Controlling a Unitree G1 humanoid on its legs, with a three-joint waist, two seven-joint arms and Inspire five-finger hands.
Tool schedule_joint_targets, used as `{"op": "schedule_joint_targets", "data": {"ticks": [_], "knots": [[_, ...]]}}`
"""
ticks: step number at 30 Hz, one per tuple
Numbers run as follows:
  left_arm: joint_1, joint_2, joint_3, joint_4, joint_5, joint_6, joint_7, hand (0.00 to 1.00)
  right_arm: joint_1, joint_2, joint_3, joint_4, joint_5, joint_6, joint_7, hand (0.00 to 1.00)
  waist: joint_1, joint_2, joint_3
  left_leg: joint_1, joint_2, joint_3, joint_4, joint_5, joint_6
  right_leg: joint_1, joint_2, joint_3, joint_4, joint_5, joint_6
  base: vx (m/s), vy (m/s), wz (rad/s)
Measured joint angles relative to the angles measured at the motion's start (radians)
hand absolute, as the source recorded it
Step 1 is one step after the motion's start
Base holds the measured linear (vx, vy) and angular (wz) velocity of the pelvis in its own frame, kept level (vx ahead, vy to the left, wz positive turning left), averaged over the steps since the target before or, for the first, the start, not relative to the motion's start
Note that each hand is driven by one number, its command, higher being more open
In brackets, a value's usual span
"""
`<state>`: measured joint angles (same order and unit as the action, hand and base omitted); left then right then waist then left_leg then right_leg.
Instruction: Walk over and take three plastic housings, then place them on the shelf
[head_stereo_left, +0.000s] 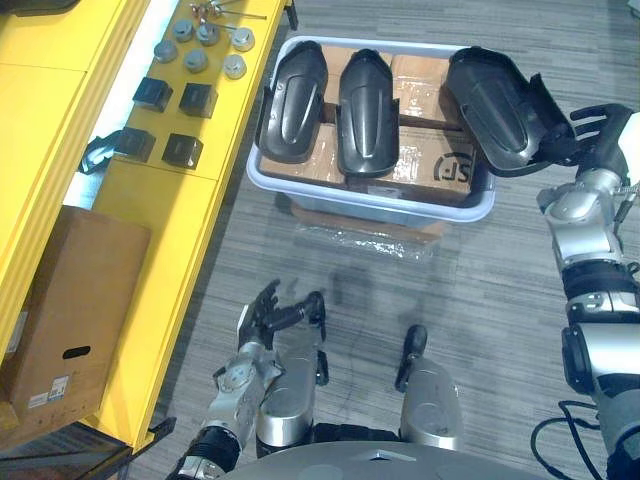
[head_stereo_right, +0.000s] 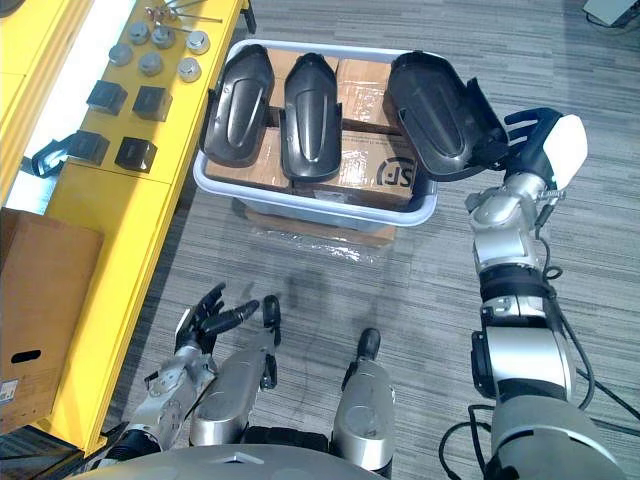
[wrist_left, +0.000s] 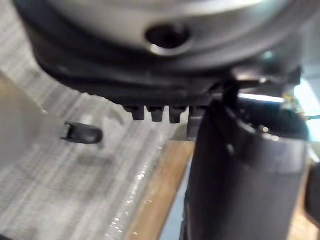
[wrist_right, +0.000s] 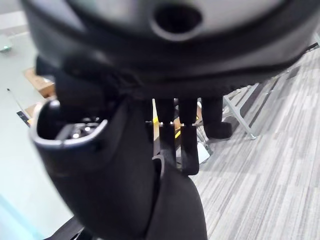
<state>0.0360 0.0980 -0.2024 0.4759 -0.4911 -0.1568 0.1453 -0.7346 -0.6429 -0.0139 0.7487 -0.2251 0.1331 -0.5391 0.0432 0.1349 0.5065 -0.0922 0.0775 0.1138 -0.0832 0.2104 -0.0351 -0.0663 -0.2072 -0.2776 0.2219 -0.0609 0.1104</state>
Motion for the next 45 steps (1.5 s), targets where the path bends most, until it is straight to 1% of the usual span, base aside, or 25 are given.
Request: {"op": "schedule_joint_targets", "data": {"ticks": [2, 4, 6, 7, 8, 11, 13, 14, 15, 16, 17, 18, 20, 21, 22, 24, 25, 26, 28, 29, 30, 33, 35, 39, 45], "knots": [[0.019, 0.008, 0.0, -0.136, -0.016, -0.006, 0.036, 1.0, 0.047, 0.029, 0.0, -0.049, -0.026, -0.027, -0.031, 0.0, -0.01, -0.01, -0.003, 0.004, 0.001, -0.011, 0.0, 0.0, 0.0, 0.017, 0.0, -0.017, -0.01, 0.0, 0.0, 0.02, -0.014, 0.17], [0.021, 0.015, 0.0, -0.202, -0.017, -0.006, 0.06, 1.0, 0.074, 0.041, 0.001, -0.068, -0.055, -0.046, -0.04, 0.0, -0.012, -0.015, -0.004, 0.008, 0.001, -0.014, -0.001, -0.002, -0.002, 0.025, 0.0, -0.021, -0.016, 0.0, 0.0, 0.01, -0.011, 0.1], [0.037, 0.026, 0.003, -0.313, -0.018, -0.011, 0.099, 1.0, 0.112, 0.071, 0.001, -0.109, -0.09, -0.062, -0.063, 0.0, -0.016, -0.023, -0.006, 0.016, -0.001, -0.02, -0.001, -0.013, -0.009, 0.046, 0.0, -0.031, -0.028, 0.002, 0.002, 0.03, -0.015, 0.1], [0.043, 0.029, 0.004, -0.347, -0.018, -0.012, 0.108, 1.0, 0.126, 0.079, 0.001, -0.127, -0.096, -0.063, -0.069, 0.0, -0.019, -0.026, -0.009, 0.016, -0.001, -0.024, -0.001, -0.014, -0.008, 0.052, 0.0, -0.036, -0.034, 0.003, 0.004, 0.05, -0.02, 0.13], [0.056, 0.034, 0.003, -0.427, -0.017, -0.016, 0.116, 1.0, 0.162, 0.101, 0.001, -0.156, -0.122, -0.078, -0.098, 0.0, -0.018, -0.037, -0.016, 0.015, -0.002, -0.028, -0.001, -0.014, -0.007, 0.056, 0.0, -0.041, -0.038, 0.003, 0.003, 0.06, -0.028, 0.13], [0.066, 0.034, -0.002, -0.513, -0.02, -0.016, 0.109, 1.0, 0.233, 0.14, 0.001, -0.227, -0.155, -0.095, -0.139, 0.0, -0.017, -0.053, -0.04, 0.013, -0.004, -0.036, -0.001, -0.013, -0.003, 0.071, 0.002, -0.054, -0.055, 0.005, 0.005, 0.07, -0.034, 0.12], [0.065, 0.034, -0.021, -0.546, -0.066, -0.01, 0.08, 1.0, 0.292, 0.158, 0.001, -0.299, -0.173, -0.103, -0.161, 0.0, -0.017, -0.054, -0.065, 0.011, -0.009, -0.039, -0.001, -0.013, -0.002, 0.08, 0.002, -0.064, -0.071, 0.007, 0.009, 0.07, -0.036, 0.13], [0.068, 0.033, -0.034, -0.559, -0.115, 0.006, 0.051, 1.0, 0.324, 0.175, 0.001, -0.338, -0.189, -0.109, -0.177, 0.0, -0.021, -0.054, -0.084, 0.01, -0.013, -0.038, -0.002, -0.013, -0.001, 0.088, 0.001, -0.07, -0.083, 0.009, 0.012, 0.07, -0.023, 0.08], [0.068, 0.033, -0.048, -0.561, -0.169, 0.033, 0.02, 1.0, 0.35, 0.192, 0.002, -0.371, -0.2, -0.121, -0.189, 0.0, -0.022, -0.055, -0.104, 0.01, -0.015, -0.032, -0.003, -0.015, 0.001, 0.093, 0.001, -0.07, -0.095, 0.012, 0.016, 0.07, -0.02, 0.05], [0.066, 0.034, -0.056, -0.561, -0.193, 0.054, 0.009, 1.0, 0.362, 0.2, 0.003, -0.389, -0.204, -0.126, -0.192, 0.0, -0.022, -0.054, -0.113, 0.01, -0.016, -0.029, -0.003, -0.015, 0.001, 0.097, 0.001, -0.07, -0.103, 0.014, 0.018, 0.07, -0.016, -0.01], [0.06, 0.034, -0.075, -0.558, -0.241, 0.102, -0.014, 1.0, 0.383, 0.217, 0.005, -0.421, -0.219, -0.13, -0.196, 0.0, -0.023, -0.055, -0.131, 0.012, -0.016, -0.023, -0.003, -0.015, 0.002, 0.103, 0.002, -0.071, -0.111, 0.017, 0.02, 0.05, -0.016, 0.0], [0.055, 0.034, -0.089, -0.554, -0.261, 0.123, -0.022, 1.0, 0.392, 0.224, 0.007, -0.437, -0.228, -0.132, -0.196, 0.0, -0.023, -0.056, -0.14, 0.013, -0.017, -0.019, -0.003, -0.015, 0.002, 0.106, 0.002, -0.071, -0.116, 0.018, 0.021, 0.05, -0.02, -0.03], [0.028, 0.037, -0.147, -0.511, -0.338, 0.193, -0.045, 1.0, 0.425, 0.247, 0.032, -0.474, -0.257, -0.159, -0.198, 0.0, -0.024, -0.061, -0.179, 0.02, -0.012, 0.003, -0.006, -0.025, 0.003, 0.123, 0.011, -0.059, -0.158, 0.037, 0.021, 0.04, -0.02, -0.18], [0.012, 0.036, -0.173, -0.483, -0.362, 0.212, -0.048, 1.0, 0.438, 0.259, 0.042, -0.487, -0.272, -0.169, -0.199, 0.0, -0.024, -0.064, -0.195, 0.023, -0.009, 0.014, -0.006, -0.029, 0.002, 0.126, 0.015, -0.048, -0.173, 0.045, 0.019, 0.05, -0.017, -0.38], [-0.016, 0.033, -0.202, -0.434, -0.386, 0.24, -0.049, 1.0, 0.454, 0.275, 0.067, -0.498, -0.286, -0.189, -0.199, 0.0, -0.03, -0.073, -0.212, 0.032, -0.006, 0.029, -0.006, -0.033, 0.002, 0.132, 0.018, -0.036, -0.191, 0.054, 0.019, 0.04, -0.012, -0.32], [-0.047, 0.026, -0.219, -0.385, -0.424, 0.259, -0.049, 1.0, 0.476, 0.301, 0.082, -0.511, -0.299, -0.207, -0.2, 0.0, -0.047, -0.084, -0.228, 0.039, -0.002, 0.035, -0.006, -0.035, 0.001, 0.141, 0.02, -0.032, -0.203, 0.059, 0.017, 0.02, -0.012, -0.16], [-0.051, 0.024, -0.22, -0.38, -0.434, 0.262, -0.049, 1.0, 0.482, 0.305, 0.084, -0.514, -0.301, -0.21, -0.199, 0.0, -0.049, -0.086, -0.23, 0.041, 0.0, 0.038, -0.006, -0.036, 0.0, 0.142, 0.02, -0.03, -0.205, 0.061, 0.016, 0.01, -0.005, -0.21], [-0.065, 0.019, -0.222, -0.362, -0.475, 0.263, -0.059, 1.0, 0.506, 0.314, 0.089, -0.524, -0.305, -0.221, -0.199, 0.0, -0.05, -0.092, -0.238, 0.049, 0.005, 0.051, -0.006, -0.041, -0.003, 0.143, 0.023, -0.015, -0.209, 0.064, 0.013, 0.0, -0.006, -0.22], [-0.077, 0.017, -0.224, -0.357, -0.533, 0.261, -0.091, 1.0, 0.535, 0.327, 0.089, -0.525, -0.307, -0.234, -0.199, 0.0, -0.058, -0.095, -0.25, 0.056, 0.008, 0.057, -0.006, -0.043, -0.005, 0.146, 0.027, -0.008, -0.209, 0.064, 0.012, 0.0, -0.016, -0.17], [-0.083, 0.016, -0.225, -0.358, -0.569, 0.251, -0.125, 1.0, 0.55, 0.335, 0.091, -0.525, -0.307, -0.237, -0.199, 0.0, -0.063, -0.095, -0.25, 0.068, 0.009, 0.063, -0.007, -0.045, -0.005, 0.153, 0.03, -0.001, -0.21, 0.065, 0.012, -0.02, -0.014, -0.16], [-0.086, 0.012, -0.227, -0.359, -0.579, 0.238, -0.16, 1.0, 0.569, 0.341, 0.097, -0.525, -0.307, -0.243, -0.199, 0.0, -0.066, -0.095, -0.258, 0.07, 0.01, 0.07, -0.007, -0.048, -0.005, 0.153, 0.031, 0.007, -0.213, 0.067, 0.011, -0.02, -0.01, -0.16], [-0.088, -0.009, -0.233, -0.358, -0.58, 0.22, -0.209, 1.0, 0.616, 0.351, 0.108, -0.525, -0.306, -0.259, -0.204, 0.0, -0.072, -0.096, -0.282, 0.069, 0.011, 0.076, -0.007, -0.05, -0.005, 0.156, 0.034, 0.013, -0.236, 0.079, 0.011, -0.01, 0.003, -0.1], [-0.087, -0.009, -0.245, -0.356, -0.58, 0.22, -0.211, 1.0, 0.629, 0.366, 0.103, -0.525, -0.306, -0.26, -0.215, 0.0, -0.073, -0.096, -0.294, 0.069, 0.012, 0.077, -0.007, -0.051, -0.005, 0.158, 0.036, 0.014, -0.241, 0.084, 0.011, -0.01, 0.002, -0.02], [-0.087, -0.008, -0.254, -0.356, -0.58, 0.2, -0.212, 1.0, 0.638, 0.372, 0.105, -0.525, -0.304, -0.281, -0.228, 0.0, -0.072, -0.098, -0.303, 0.069, 0.012, 0.08, -0.007, -0.05, -0.005, 0.158, 0.036, 0.015, -0.244, 0.089, 0.011, 0.0, 0.0, 0.0], [-0.087, -0.001, -0.252, -0.355, -0.551, 0.196, -0.197, 1.0, 0.652, 0.376, 0.121, -0.525, -0.301, -0.315, -0.236, 0.0, -0.071, -0.118, -0.332, 0.069, 0.01, 0.081, -0.007, -0.051, -0.005, 0.166, 0.036, 0.016, -0.263, 0.1, 0.011, 0.0, 0.0, 0.0]]}}
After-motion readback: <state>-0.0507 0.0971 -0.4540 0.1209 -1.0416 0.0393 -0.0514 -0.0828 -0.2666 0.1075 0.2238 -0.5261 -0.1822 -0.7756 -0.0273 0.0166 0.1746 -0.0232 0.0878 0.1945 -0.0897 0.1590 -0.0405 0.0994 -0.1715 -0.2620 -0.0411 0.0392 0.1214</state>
